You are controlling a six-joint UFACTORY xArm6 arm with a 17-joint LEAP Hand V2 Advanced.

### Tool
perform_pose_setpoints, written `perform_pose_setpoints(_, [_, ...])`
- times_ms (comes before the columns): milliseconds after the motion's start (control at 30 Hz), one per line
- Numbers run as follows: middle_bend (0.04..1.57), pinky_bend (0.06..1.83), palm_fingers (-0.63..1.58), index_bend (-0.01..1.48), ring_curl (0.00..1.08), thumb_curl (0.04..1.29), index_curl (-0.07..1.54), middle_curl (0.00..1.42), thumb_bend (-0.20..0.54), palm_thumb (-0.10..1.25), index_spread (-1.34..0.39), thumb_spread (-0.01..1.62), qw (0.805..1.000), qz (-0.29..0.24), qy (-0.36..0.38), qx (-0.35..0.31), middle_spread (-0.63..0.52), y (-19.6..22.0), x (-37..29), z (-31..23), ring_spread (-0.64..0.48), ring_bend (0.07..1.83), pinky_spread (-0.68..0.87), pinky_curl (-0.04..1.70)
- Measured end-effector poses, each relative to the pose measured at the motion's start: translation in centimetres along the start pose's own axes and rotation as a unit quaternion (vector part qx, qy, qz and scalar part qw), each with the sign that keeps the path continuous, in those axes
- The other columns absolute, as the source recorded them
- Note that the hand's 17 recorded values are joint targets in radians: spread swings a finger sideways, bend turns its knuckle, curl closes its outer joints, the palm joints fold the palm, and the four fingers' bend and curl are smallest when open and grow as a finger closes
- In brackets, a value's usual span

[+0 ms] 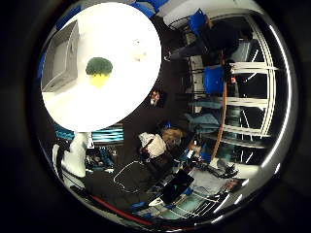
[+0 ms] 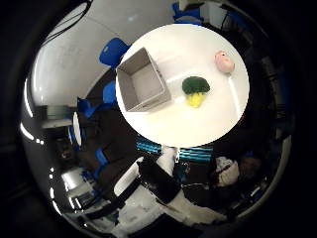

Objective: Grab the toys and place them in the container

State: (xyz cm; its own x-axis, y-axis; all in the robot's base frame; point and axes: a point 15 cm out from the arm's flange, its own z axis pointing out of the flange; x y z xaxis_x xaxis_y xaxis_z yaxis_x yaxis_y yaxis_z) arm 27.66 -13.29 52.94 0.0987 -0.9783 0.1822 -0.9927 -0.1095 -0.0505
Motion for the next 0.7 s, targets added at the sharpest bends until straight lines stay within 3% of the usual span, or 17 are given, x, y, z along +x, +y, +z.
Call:
perform_pose_setpoints(233, [0.19, 0.47, 0.09, 0.16, 0.25, 0.23, 0.28, 0.30, -0.025, 0.31, -0.39, 1.16, 1.000, 0.012, 0.003, 0.010, 0.07, -0.9, 0.3, 0.1, 0.22, 0.28, 0.42, 0.30])
perform_pose_setpoints(700, [0.19, 0.50, 0.06, 0.16, 0.26, 0.24, 0.26, 0.31, -0.022, 0.19, -0.37, 1.07, 0.998, 0.031, -0.010, 0.048, 0.07, -8.7, 1.8, 4.1, 0.22, 0.29, 0.43, 0.30])
